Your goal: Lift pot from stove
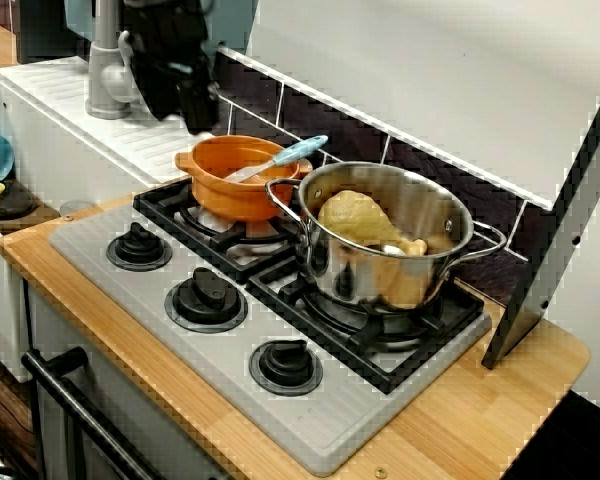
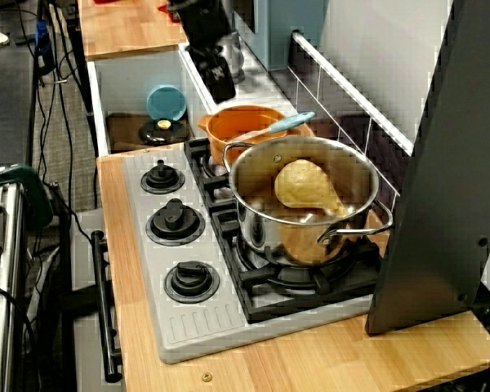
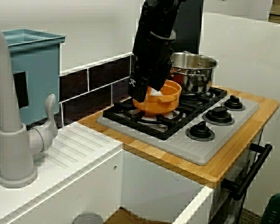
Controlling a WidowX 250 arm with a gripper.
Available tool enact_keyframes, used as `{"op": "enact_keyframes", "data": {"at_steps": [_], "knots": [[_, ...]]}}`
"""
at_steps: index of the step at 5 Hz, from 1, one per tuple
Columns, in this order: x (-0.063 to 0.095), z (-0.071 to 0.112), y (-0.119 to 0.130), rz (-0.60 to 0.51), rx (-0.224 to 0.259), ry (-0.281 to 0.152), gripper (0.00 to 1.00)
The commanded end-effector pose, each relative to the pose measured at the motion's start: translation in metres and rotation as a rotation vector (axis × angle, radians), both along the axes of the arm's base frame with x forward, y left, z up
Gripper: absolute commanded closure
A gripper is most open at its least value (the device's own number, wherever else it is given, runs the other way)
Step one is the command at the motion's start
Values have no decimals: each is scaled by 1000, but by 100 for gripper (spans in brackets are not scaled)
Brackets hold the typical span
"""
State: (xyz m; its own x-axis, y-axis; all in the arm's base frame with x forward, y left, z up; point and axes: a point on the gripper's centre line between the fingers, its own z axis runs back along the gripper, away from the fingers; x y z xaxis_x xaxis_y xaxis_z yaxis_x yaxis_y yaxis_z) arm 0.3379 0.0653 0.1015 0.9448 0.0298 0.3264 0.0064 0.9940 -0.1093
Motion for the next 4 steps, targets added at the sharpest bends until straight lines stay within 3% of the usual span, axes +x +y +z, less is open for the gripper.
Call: {"op": "enact_keyframes", "data": {"at_steps": [1,4], "knots": [[19,22,-15,72,-32,-33,0],[27,7,-13,30,44,-48,0]]}}
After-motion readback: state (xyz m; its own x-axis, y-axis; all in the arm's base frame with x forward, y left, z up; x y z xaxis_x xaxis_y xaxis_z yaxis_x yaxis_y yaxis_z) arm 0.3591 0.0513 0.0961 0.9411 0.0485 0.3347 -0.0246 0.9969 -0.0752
